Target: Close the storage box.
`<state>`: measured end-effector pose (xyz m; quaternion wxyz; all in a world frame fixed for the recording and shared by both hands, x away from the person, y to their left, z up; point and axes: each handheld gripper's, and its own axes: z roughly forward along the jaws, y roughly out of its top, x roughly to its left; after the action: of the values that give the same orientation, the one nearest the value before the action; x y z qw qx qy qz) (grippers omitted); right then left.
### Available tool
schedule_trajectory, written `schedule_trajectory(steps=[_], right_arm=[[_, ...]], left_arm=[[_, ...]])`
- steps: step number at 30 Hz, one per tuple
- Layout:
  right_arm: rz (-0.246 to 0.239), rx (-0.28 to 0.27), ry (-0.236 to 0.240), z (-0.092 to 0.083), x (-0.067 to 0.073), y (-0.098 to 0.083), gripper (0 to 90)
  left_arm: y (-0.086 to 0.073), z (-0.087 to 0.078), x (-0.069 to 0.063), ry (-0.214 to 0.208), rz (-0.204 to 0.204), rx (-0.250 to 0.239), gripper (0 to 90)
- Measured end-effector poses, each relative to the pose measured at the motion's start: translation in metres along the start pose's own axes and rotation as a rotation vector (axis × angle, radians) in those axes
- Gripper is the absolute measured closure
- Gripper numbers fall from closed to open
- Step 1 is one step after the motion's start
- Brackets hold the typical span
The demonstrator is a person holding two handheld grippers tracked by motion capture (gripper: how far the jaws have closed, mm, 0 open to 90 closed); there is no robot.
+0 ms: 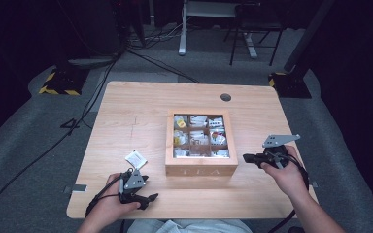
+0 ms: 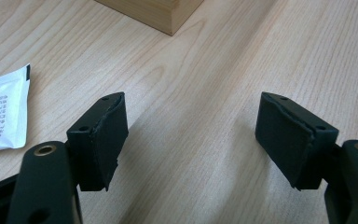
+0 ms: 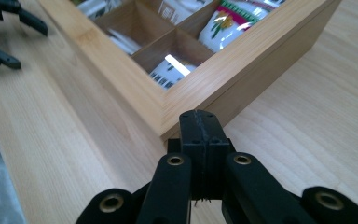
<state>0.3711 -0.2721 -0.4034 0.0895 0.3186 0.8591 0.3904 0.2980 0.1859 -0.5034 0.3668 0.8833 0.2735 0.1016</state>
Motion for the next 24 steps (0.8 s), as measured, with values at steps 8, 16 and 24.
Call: schedule_trajectory(steps=[8, 16, 24], right_arm=[[0.041, -0.070, -0.061, -0.004, -0.028, -0.001, 90.0], [0.082, -0.102, -0.120, 0.000, -0.059, -0.011, 87.5], [0.099, -0.101, -0.136, 0.012, -0.077, -0.028, 86.6]], left_arm=[[0.000, 0.000, 0.000, 0.000, -0.002, 0.000, 25.9], [0.000, 0.000, 0.000, -0.003, -0.004, -0.001, 25.8], [0.000, 0.000, 0.000, -0.003, -0.005, -0.001, 25.8]])
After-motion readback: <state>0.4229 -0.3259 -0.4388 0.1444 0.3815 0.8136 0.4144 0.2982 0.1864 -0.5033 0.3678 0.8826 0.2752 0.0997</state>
